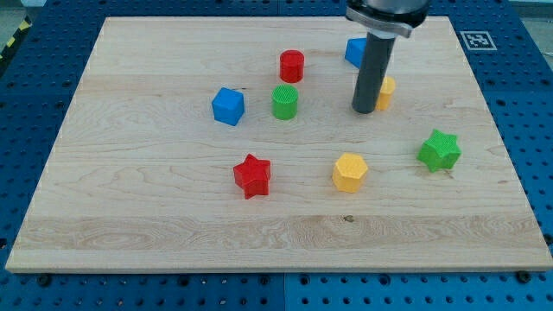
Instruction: Point your arm to the green star
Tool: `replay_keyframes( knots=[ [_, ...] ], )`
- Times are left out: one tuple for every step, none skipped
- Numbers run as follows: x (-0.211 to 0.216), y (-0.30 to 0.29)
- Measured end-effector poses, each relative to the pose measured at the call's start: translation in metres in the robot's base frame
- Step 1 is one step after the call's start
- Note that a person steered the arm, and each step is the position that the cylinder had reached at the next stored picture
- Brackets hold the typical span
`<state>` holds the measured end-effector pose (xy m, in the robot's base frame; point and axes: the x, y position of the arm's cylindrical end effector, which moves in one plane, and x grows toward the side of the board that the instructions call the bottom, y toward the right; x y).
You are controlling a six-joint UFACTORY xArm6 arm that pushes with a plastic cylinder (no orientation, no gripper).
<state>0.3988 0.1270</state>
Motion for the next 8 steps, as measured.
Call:
replay_keyframes(
  knots=[
    [-0.002, 0.020],
    [-0.002, 0.030],
    [0.007, 0.067],
    [0.034, 0.116],
    [0.086, 0.142],
    [0.115, 0.142],
    [0.122, 0.137],
    [0.129, 0.108]
  ],
)
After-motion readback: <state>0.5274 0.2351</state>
